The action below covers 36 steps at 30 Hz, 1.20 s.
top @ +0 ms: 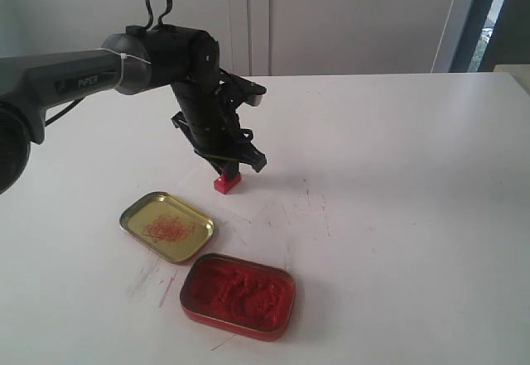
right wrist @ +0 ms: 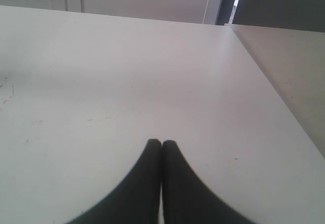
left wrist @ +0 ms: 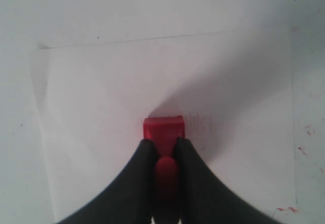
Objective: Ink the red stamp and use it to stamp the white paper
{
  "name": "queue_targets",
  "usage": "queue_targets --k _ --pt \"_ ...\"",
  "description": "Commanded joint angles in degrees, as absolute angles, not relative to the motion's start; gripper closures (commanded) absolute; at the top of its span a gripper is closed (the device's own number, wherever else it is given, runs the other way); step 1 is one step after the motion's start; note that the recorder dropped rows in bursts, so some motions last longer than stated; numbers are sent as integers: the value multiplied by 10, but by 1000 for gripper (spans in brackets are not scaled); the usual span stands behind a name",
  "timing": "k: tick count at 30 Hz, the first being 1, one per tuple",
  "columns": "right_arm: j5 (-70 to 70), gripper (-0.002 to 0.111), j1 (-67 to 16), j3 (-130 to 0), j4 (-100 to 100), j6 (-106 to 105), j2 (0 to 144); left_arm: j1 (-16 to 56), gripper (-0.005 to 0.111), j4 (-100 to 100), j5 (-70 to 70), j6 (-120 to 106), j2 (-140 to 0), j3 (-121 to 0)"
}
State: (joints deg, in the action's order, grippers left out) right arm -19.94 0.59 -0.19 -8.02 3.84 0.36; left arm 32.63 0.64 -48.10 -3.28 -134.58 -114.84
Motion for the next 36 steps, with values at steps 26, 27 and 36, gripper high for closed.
queue_targets --k 26,27,36 --pt "-196 108 4 0 -85 37 0 326 107 -3 -492 -29 -1314 -1127" --pt "-196 108 4 0 -85 37 0 326 107 -3 -494 -29 -1312 -1127" --pt "-196 108 4 0 -85 37 0 326 107 -3 -495 -29 -1312 -1127"
